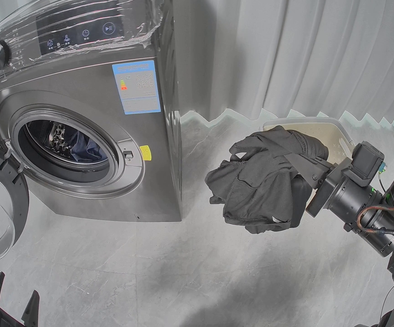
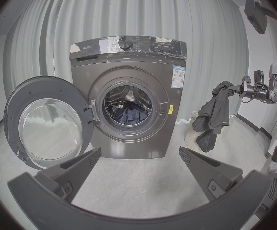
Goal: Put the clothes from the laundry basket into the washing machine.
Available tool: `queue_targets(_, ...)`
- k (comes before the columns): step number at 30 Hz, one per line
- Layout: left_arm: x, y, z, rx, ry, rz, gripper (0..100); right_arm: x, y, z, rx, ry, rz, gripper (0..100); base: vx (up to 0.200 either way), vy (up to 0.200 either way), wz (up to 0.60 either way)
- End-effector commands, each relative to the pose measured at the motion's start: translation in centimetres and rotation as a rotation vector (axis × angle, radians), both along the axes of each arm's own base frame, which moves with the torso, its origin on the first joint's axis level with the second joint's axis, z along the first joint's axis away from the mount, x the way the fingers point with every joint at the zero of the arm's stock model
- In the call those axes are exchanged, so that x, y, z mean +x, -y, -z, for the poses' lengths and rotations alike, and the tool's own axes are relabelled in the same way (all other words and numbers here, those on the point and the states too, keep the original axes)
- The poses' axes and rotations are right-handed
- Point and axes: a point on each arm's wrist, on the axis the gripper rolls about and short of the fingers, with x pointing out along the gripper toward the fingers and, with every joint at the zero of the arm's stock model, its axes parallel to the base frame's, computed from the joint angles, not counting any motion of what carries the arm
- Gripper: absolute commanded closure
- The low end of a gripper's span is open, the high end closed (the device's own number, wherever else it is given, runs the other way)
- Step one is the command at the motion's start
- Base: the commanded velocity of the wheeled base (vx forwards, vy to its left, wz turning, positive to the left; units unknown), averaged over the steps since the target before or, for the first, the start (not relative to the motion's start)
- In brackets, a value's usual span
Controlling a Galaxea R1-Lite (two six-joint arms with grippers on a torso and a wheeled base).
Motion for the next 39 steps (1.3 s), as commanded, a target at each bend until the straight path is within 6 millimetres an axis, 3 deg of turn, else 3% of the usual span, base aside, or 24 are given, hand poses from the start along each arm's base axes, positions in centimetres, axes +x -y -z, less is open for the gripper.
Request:
queue_targets(1,-0.02,0.00,0.44,0.000,0.001,-0.001,0,0.06,-0.11,0.14,-0.004,-0.004,-0.001,100,0.000,0.200,0.00)
queue_targets(15,-0.02,0.00,0.44,-0.001,0.001,-0.001,0,0.09,-0.09,0.14,-0.003,-0.005,0.000,100,0.000,0.200,0.00)
queue_targets(33,-0.02,0.00,0.43,-0.001,0.003,-0.001,0,0.10,-0.09,0.20,0.001,-0.010,-0.001,100,-0.067,0.000,0.00)
queue_targets(39,-0.02,0.00,0.44,-0.001,0.001,-0.001,0,0.09,-0.04,0.31,-0.002,-0.013,0.000,100,0.000,0.200,0.00)
